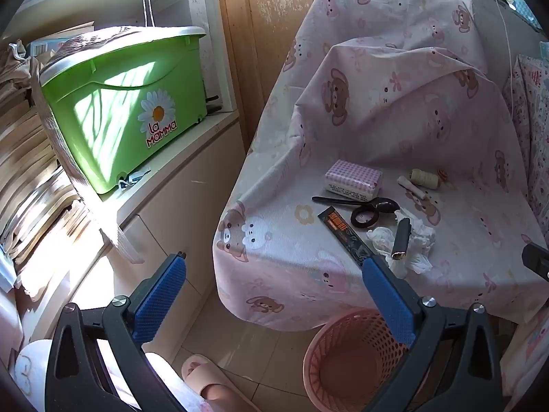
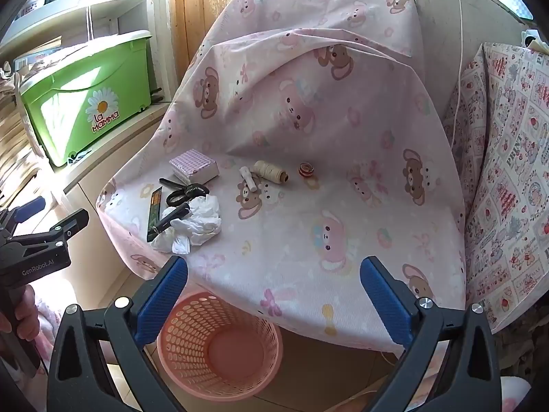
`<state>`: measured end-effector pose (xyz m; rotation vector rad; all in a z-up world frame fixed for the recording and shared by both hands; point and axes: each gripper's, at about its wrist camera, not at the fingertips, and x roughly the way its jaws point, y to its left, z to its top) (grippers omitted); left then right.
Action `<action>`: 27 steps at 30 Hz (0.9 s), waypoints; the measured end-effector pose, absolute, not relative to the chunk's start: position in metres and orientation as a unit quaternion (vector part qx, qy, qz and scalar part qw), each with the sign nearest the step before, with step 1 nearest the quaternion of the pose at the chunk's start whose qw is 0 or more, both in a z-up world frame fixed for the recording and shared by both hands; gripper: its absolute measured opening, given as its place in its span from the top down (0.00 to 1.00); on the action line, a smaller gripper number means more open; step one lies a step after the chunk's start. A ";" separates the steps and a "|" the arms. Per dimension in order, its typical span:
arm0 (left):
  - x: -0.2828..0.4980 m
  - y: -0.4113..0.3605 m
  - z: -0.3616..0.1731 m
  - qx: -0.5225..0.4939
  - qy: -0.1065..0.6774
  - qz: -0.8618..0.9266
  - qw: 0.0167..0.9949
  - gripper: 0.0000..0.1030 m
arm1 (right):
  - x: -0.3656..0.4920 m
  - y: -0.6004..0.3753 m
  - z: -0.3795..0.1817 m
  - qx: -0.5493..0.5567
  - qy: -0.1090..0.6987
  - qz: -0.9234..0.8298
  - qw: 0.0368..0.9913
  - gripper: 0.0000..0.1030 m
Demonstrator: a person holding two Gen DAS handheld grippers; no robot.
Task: Collect trash
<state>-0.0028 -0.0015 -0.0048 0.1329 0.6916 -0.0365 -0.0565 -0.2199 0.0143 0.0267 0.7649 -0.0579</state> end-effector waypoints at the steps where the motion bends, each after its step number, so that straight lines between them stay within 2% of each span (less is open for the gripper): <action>1: -0.003 -0.002 -0.005 0.065 0.339 -0.018 0.938 0.01 | -0.056 -0.220 0.014 0.013 0.373 -0.029 0.927 0.01; 27: -0.003 -0.001 -0.004 0.065 0.341 -0.018 0.938 0.01 | -0.056 -0.221 0.014 0.018 0.369 -0.032 0.929 0.01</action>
